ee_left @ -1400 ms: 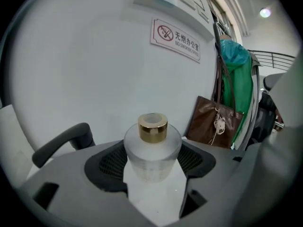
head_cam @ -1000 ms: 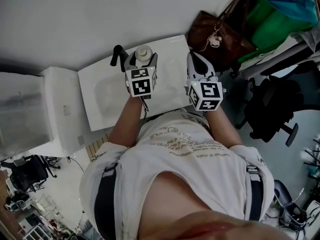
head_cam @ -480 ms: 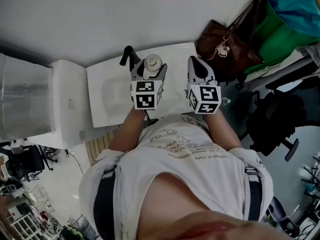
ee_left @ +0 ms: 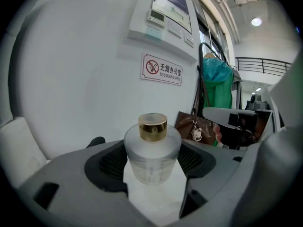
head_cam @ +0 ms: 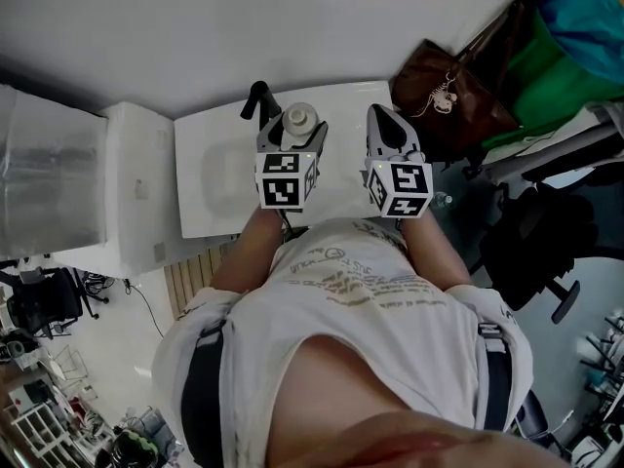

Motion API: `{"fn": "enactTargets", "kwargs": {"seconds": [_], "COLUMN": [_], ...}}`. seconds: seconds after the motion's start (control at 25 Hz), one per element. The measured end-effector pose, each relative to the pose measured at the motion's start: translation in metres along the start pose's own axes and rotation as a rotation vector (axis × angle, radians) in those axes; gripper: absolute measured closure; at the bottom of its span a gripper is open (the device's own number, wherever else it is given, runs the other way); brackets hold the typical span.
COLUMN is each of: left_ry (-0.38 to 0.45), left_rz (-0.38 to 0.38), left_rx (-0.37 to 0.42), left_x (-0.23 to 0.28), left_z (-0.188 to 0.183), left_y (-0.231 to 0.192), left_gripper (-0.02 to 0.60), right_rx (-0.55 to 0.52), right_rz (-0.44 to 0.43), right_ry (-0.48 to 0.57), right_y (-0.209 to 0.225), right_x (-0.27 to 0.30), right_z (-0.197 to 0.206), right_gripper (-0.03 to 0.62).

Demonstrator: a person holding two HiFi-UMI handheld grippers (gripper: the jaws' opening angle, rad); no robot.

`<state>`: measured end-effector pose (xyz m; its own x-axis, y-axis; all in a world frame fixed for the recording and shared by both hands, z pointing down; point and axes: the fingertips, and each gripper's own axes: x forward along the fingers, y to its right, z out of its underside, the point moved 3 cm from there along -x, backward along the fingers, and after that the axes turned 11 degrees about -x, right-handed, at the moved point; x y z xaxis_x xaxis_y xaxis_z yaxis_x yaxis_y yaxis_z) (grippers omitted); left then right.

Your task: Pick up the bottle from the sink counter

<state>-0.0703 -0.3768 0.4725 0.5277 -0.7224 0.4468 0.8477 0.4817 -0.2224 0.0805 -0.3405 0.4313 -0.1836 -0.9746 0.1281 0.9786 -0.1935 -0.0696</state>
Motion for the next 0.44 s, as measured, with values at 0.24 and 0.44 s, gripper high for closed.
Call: {"fn": "enactTargets", "kwargs": {"seconds": [0.24, 0.44], "left_ry": [-0.011, -0.018], "left_rz": [0.005, 0.011], "left_rx": [-0.016, -0.025], "left_x": [0.002, 0.004], "left_z": [0.001, 0.001], "left_y": [-0.005, -0.012], "left_gripper": [0.249, 0.249], "right_rx": [0.003, 0.004], "right_rz": [-0.005, -0.001], "right_ry": [-0.007, -0.009], "right_y": [-0.004, -0.007], "right_x": [0.004, 0.008], "right_z": [0.001, 0.002], "right_gripper": [0.574, 0.574]}}
